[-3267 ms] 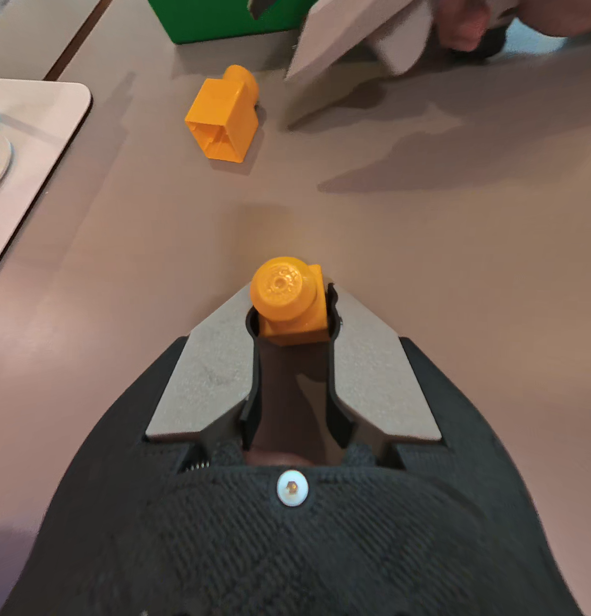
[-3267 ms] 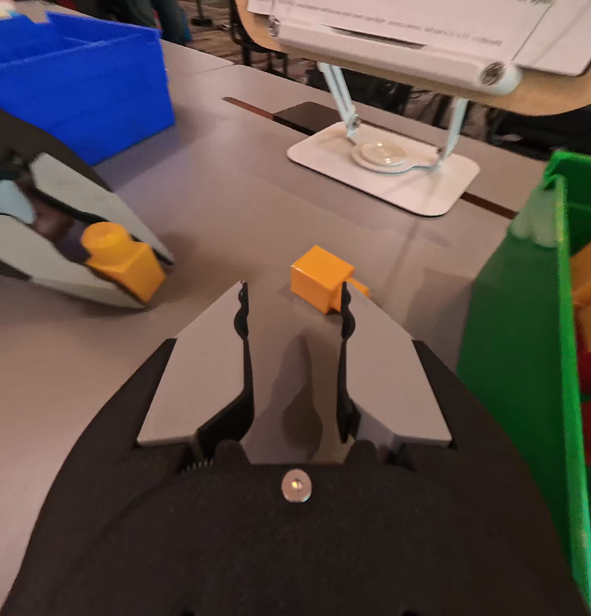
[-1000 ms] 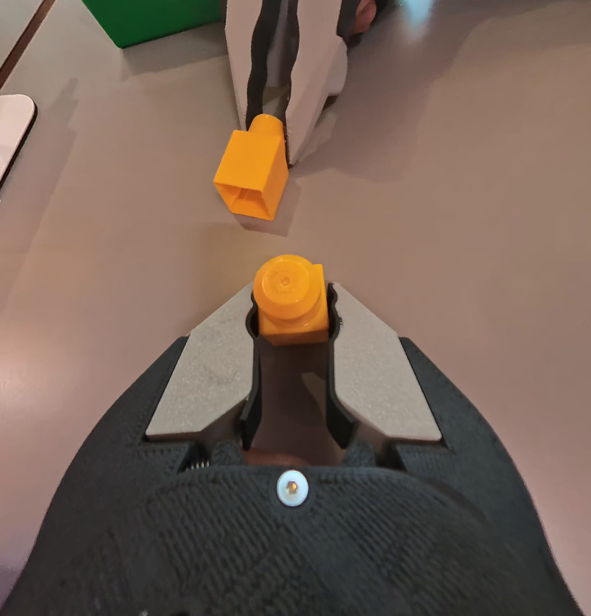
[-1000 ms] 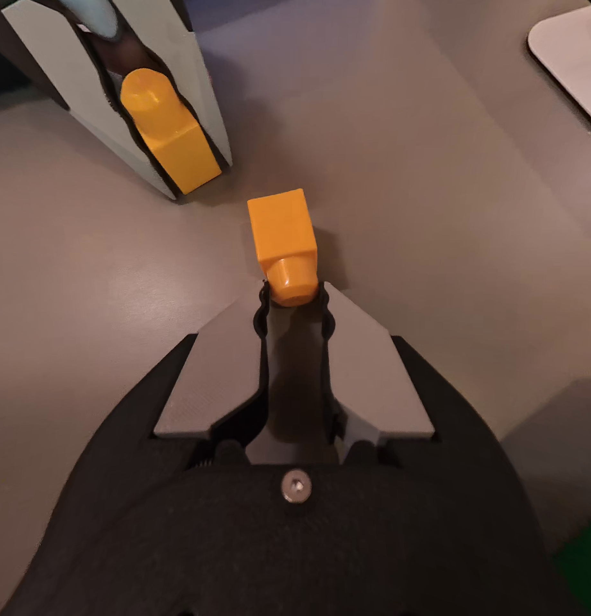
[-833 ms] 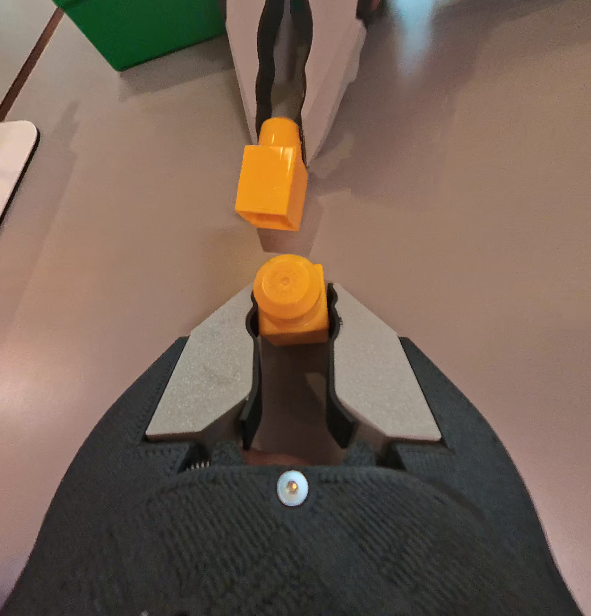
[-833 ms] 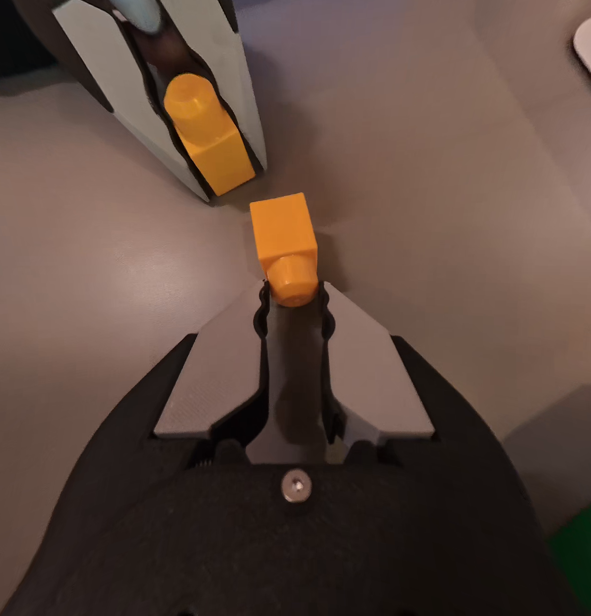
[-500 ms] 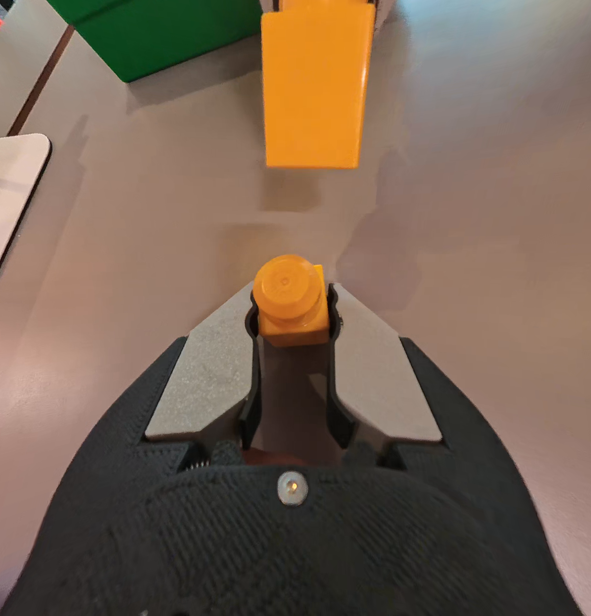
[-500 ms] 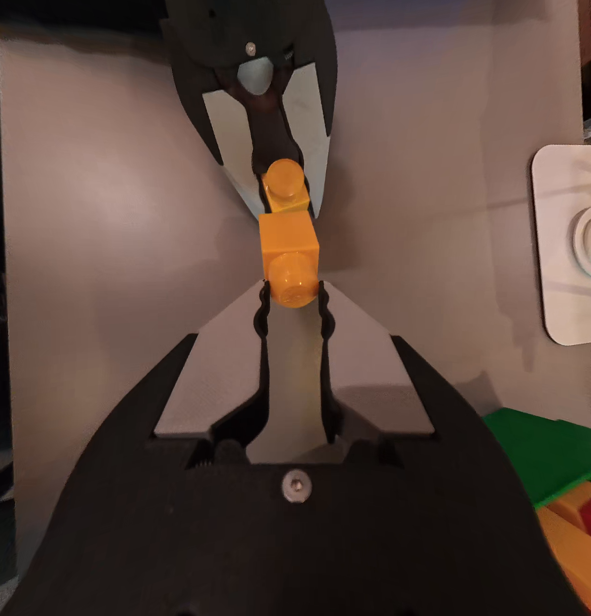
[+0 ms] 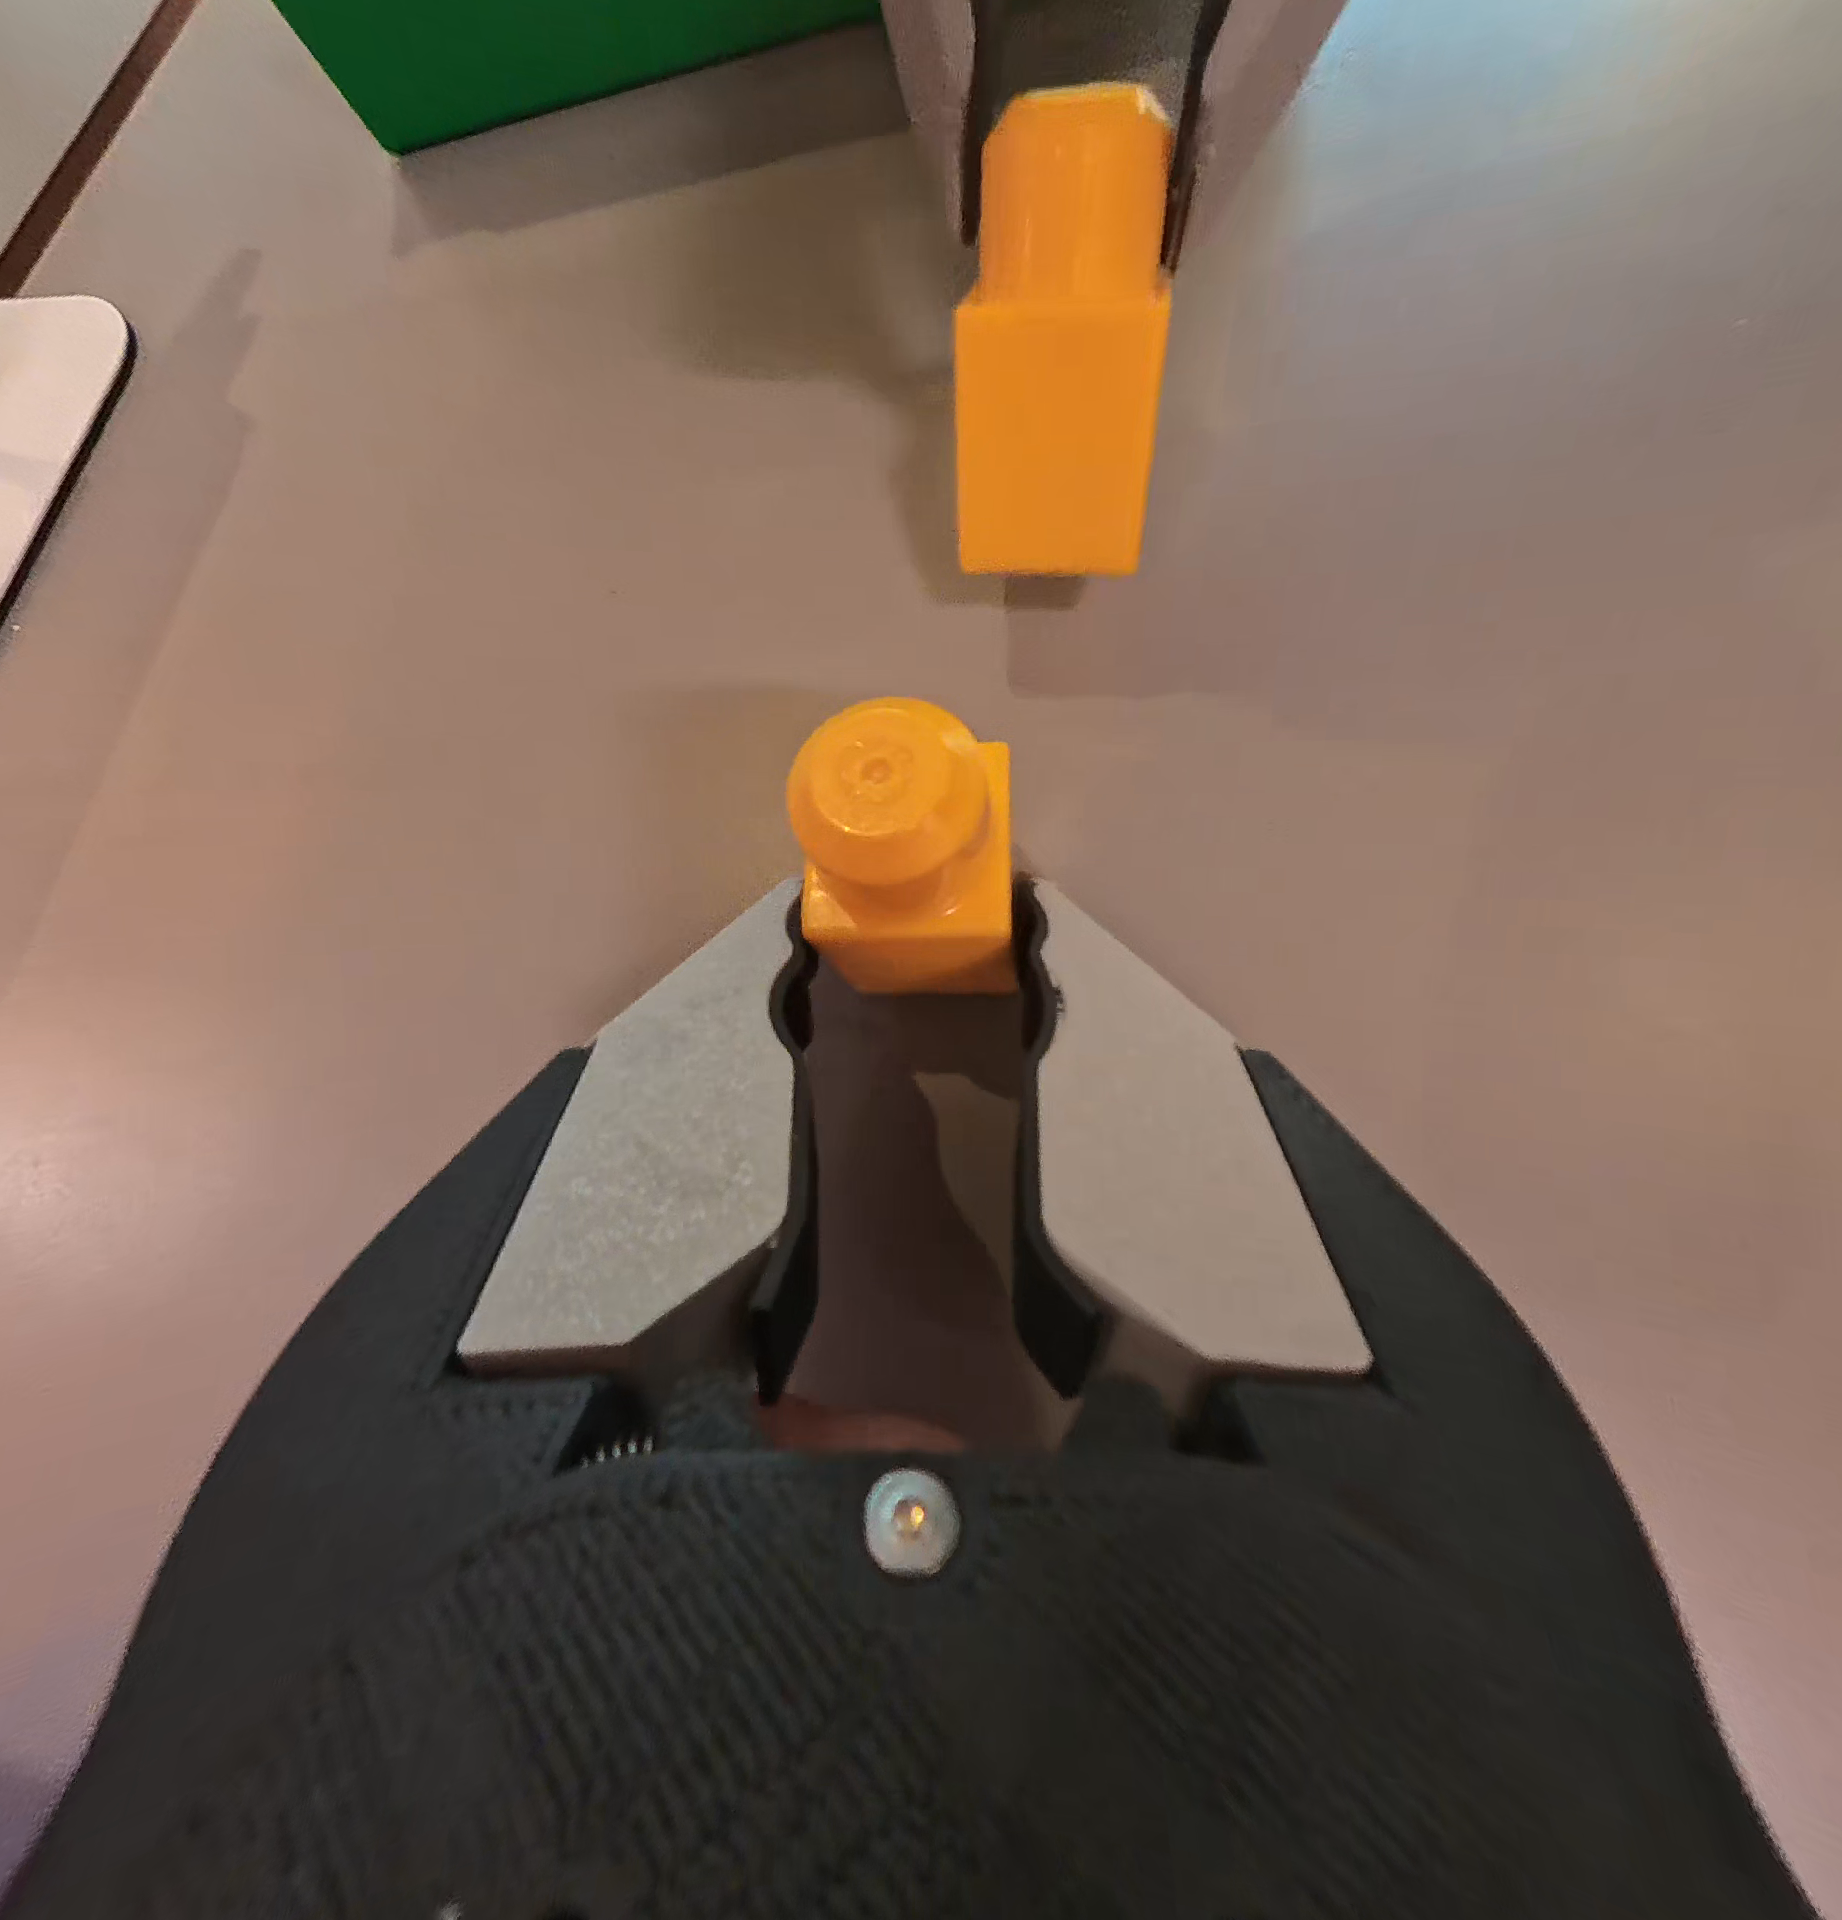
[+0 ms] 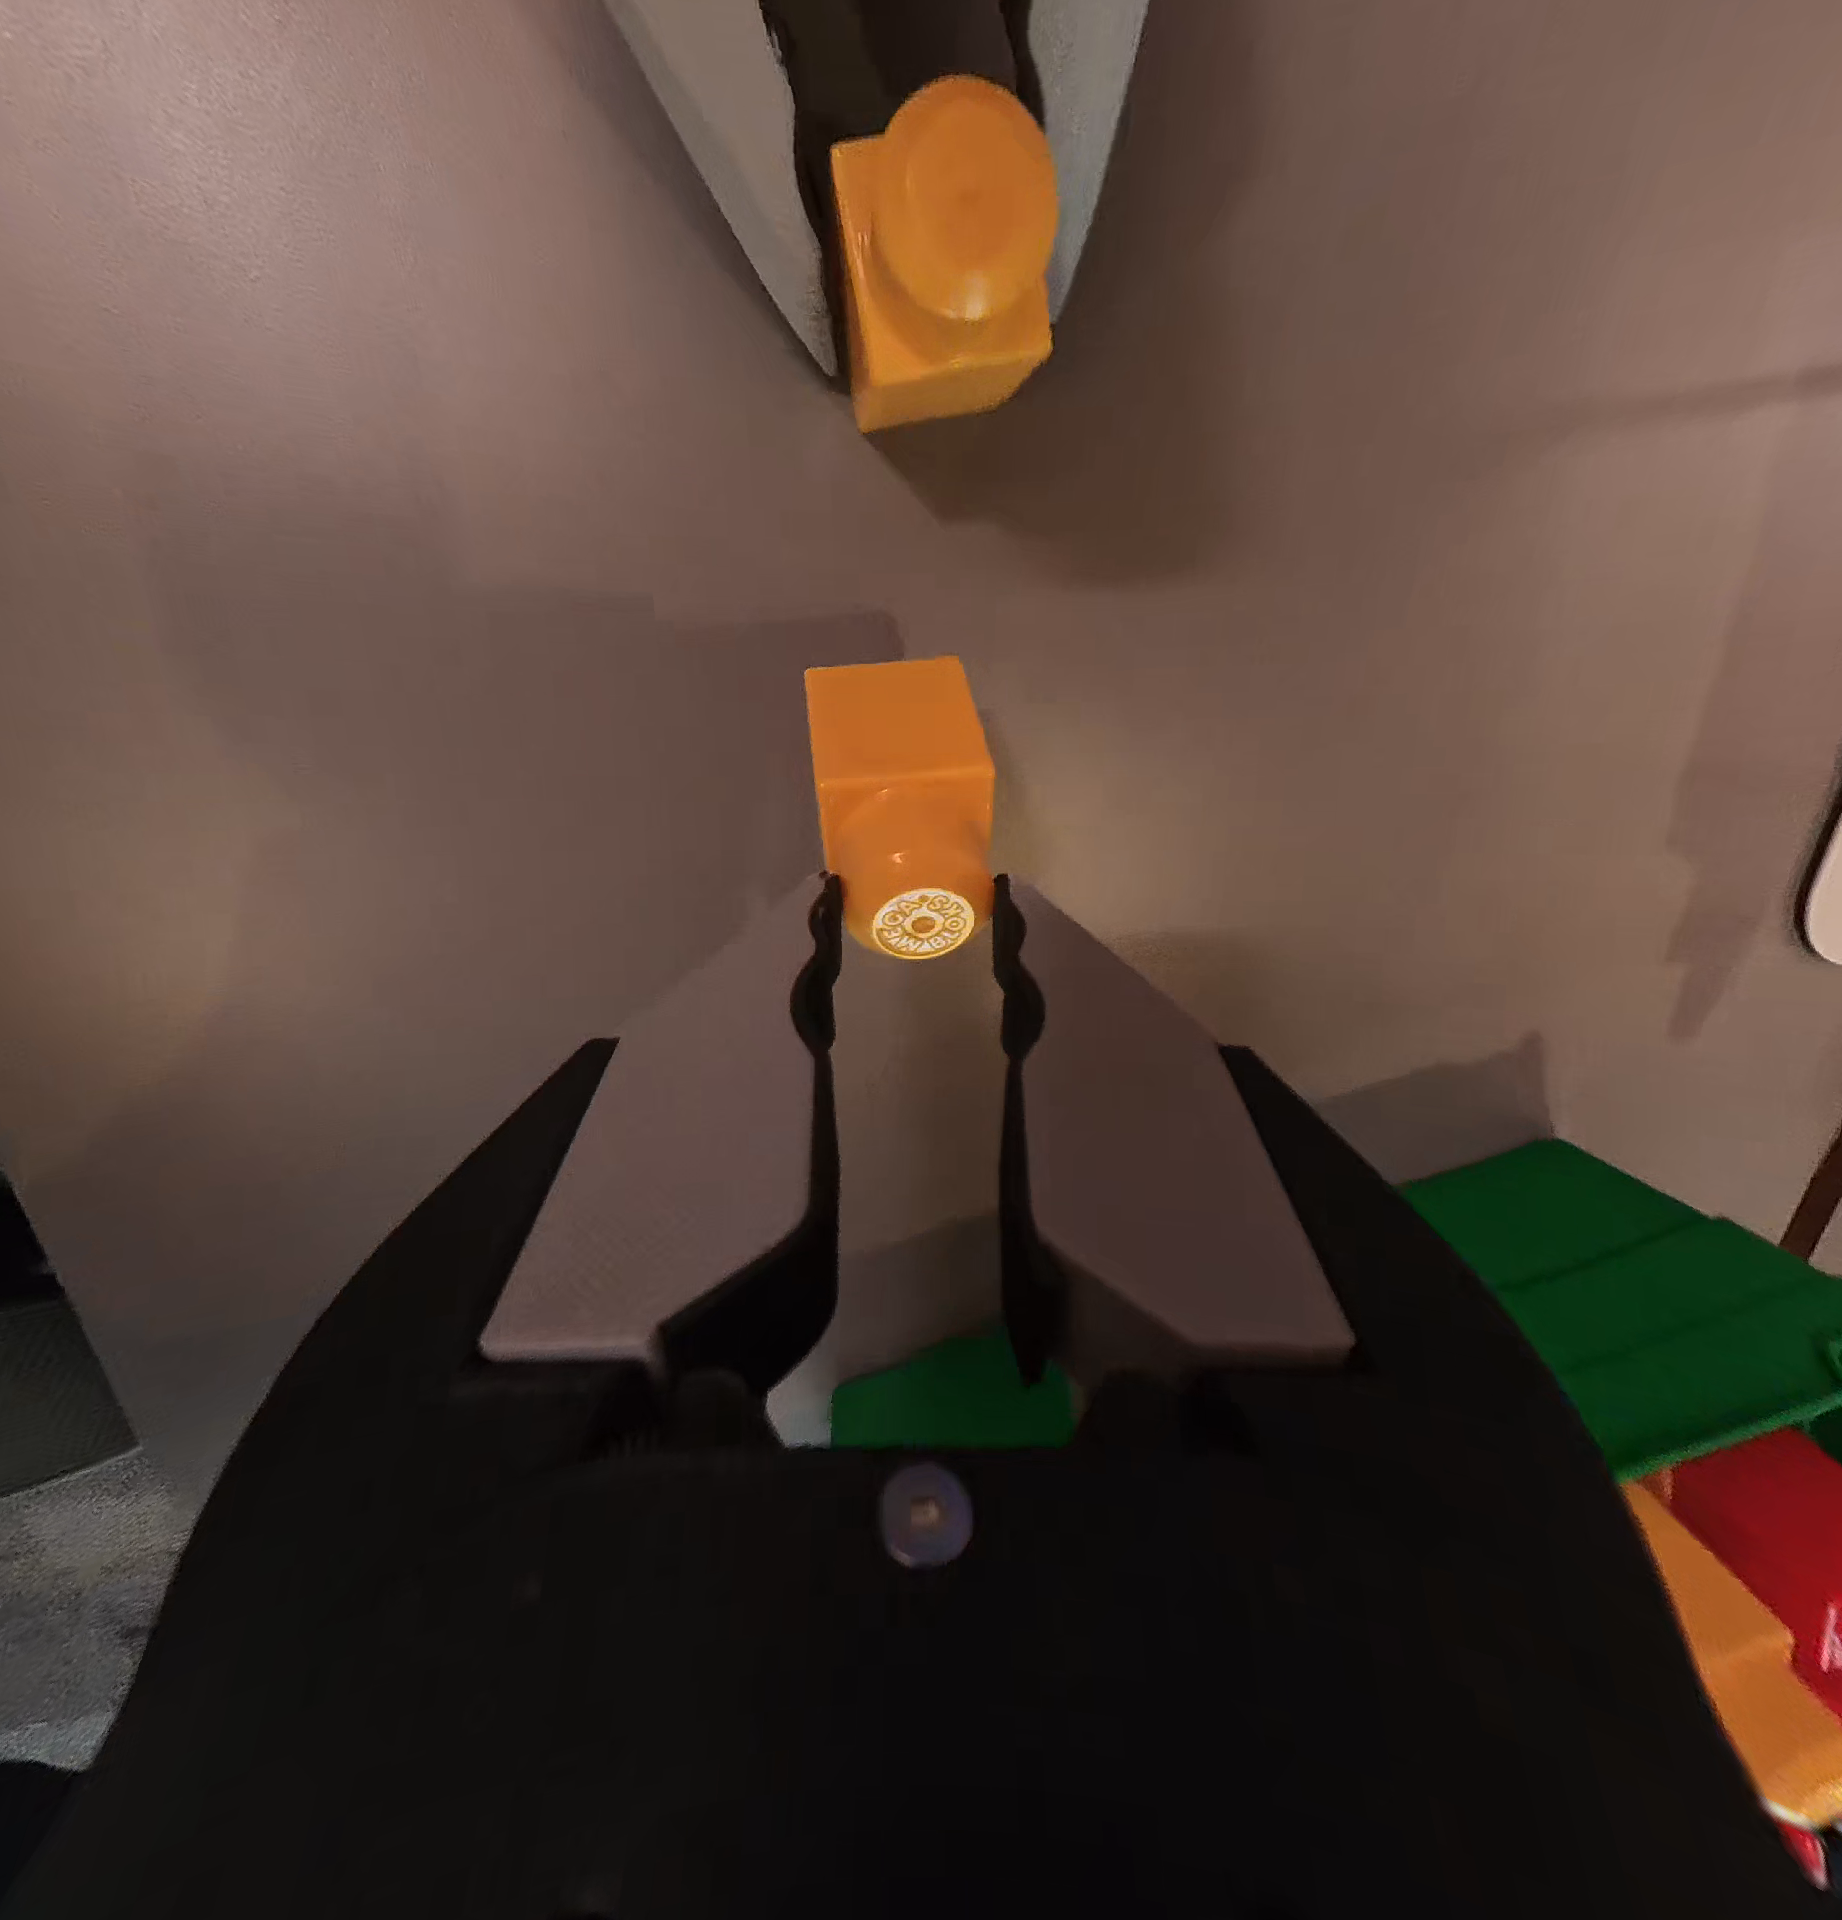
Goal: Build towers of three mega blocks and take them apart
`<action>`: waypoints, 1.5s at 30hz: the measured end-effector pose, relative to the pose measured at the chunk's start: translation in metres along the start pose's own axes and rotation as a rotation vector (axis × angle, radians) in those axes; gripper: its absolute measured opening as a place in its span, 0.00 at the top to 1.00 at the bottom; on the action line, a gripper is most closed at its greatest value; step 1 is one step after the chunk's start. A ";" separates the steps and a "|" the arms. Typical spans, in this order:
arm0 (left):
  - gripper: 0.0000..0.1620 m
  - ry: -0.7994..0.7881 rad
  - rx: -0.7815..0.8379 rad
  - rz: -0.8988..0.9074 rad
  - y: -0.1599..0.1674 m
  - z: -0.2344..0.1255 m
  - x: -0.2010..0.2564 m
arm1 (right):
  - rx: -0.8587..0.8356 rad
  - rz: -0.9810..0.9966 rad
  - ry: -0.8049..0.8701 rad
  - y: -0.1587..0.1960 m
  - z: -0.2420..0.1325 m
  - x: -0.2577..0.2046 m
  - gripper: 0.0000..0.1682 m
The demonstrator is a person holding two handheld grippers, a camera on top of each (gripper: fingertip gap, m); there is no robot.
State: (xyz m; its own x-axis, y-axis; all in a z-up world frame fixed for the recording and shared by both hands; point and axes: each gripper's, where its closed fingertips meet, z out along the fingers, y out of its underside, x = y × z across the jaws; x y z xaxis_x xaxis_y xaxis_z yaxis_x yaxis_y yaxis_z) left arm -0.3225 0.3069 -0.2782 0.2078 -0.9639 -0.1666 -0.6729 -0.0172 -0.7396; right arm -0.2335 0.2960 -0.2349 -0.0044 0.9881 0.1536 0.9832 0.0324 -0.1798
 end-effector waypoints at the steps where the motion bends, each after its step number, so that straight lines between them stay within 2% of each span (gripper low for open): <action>1: 0.78 0.004 0.000 -0.005 0.000 0.000 0.000 | 0.011 0.001 -0.009 -0.004 0.003 0.000 0.84; 8: 0.78 0.031 0.000 -0.021 0.000 0.000 0.001 | 0.207 0.064 -0.055 -0.021 0.015 -0.001 0.85; 12: 0.78 0.038 0.002 -0.018 0.000 0.000 0.002 | 0.233 0.076 -0.041 -0.021 0.012 0.005 0.84; 15: 0.78 0.031 0.028 -0.017 -0.004 -0.002 0.000 | 0.338 0.111 -0.064 -0.032 0.004 0.003 0.79; 17: 0.78 0.027 0.053 -0.030 -0.007 -0.004 -0.002 | 0.418 0.155 -0.033 -0.036 0.001 0.007 0.72; 22: 0.78 0.015 0.071 -0.033 -0.009 -0.005 -0.005 | 0.597 0.330 0.033 -0.027 0.003 0.015 0.63; 27: 0.78 0.015 0.066 -0.022 -0.009 -0.004 -0.004 | 0.600 0.368 0.036 -0.017 0.030 0.009 0.65; 28: 0.78 0.018 0.067 -0.020 -0.010 -0.004 -0.003 | 0.590 0.353 0.009 -0.018 0.035 0.004 0.68; 29: 0.78 0.022 0.067 -0.019 -0.010 -0.003 -0.002 | 0.579 0.331 -0.019 -0.019 0.039 -0.001 0.78; 30: 0.78 0.025 0.067 -0.016 -0.011 -0.003 -0.001 | 0.576 0.320 -0.017 -0.021 0.040 -0.001 0.80; 32: 0.78 0.026 0.067 -0.013 -0.013 -0.001 0.001 | 0.594 0.298 -0.032 -0.024 0.033 -0.004 0.81; 37: 0.78 0.064 0.033 0.016 -0.014 0.007 0.013 | 0.755 0.229 -0.096 -0.047 -0.017 -0.011 0.81; 40: 0.78 0.081 0.047 0.033 -0.019 0.008 0.019 | 0.743 0.177 -0.093 -0.062 -0.028 -0.010 0.81; 45: 0.78 0.089 0.089 0.033 -0.026 0.005 0.022 | 0.638 0.097 -0.090 -0.083 -0.017 -0.009 0.80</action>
State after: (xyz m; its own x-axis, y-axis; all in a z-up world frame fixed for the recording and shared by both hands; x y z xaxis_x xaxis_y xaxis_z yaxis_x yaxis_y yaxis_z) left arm -0.2970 0.2878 -0.2660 0.1199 -0.9834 -0.1360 -0.6118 0.0347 -0.7902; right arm -0.3124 0.2816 -0.2052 0.0364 0.9989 0.0306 0.6782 -0.0022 -0.7349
